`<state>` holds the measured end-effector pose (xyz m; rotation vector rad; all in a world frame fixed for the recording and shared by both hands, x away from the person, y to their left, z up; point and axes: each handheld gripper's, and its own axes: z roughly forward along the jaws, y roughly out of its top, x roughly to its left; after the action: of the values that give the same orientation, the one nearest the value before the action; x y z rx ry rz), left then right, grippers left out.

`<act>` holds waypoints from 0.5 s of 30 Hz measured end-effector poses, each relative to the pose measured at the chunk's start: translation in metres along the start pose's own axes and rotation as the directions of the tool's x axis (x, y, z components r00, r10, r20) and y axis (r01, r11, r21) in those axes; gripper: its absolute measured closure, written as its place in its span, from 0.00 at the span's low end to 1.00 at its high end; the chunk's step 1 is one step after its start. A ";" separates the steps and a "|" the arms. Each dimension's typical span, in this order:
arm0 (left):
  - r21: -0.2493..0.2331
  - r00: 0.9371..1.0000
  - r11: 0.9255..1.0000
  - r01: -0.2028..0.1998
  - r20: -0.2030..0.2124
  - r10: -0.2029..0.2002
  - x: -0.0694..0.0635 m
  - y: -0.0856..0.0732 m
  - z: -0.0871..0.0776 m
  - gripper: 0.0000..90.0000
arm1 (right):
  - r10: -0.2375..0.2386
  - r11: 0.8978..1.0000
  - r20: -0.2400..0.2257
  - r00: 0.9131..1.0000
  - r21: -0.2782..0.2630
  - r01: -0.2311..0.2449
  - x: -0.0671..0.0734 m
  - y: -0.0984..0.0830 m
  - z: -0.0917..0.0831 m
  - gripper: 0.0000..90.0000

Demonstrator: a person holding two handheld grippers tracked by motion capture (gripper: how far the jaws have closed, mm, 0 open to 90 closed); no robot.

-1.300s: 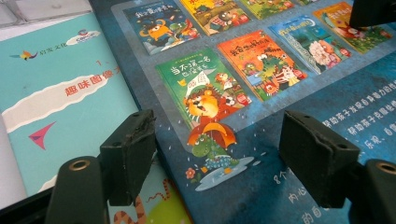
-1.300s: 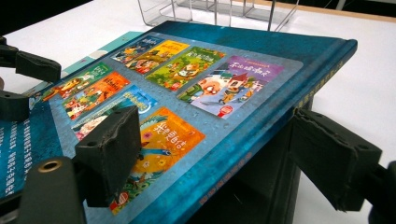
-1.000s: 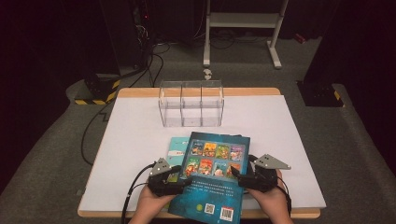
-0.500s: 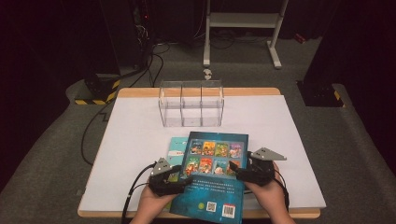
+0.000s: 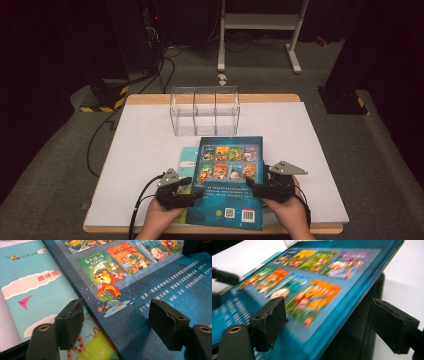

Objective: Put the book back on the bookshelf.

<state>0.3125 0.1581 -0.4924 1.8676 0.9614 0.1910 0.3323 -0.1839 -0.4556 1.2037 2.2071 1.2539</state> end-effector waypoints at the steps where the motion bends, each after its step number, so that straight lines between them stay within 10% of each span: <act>1: -0.001 1.000 1.000 -0.006 -0.007 0.006 -0.001 0.001 0.001 0.35 | 0.001 1.000 -0.006 1.000 0.003 -0.001 0.001 0.000 -0.001 0.22; 15: -0.020 0.999 1.000 0.011 -0.046 -0.012 0.009 0.016 0.016 0.36 | 0.024 1.000 -0.008 1.000 0.020 -0.024 -0.015 0.020 0.022 0.18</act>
<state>0.3354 0.1502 -0.4899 1.8464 0.9979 0.2365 0.3650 -0.1783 -0.4536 1.2378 2.2225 1.2516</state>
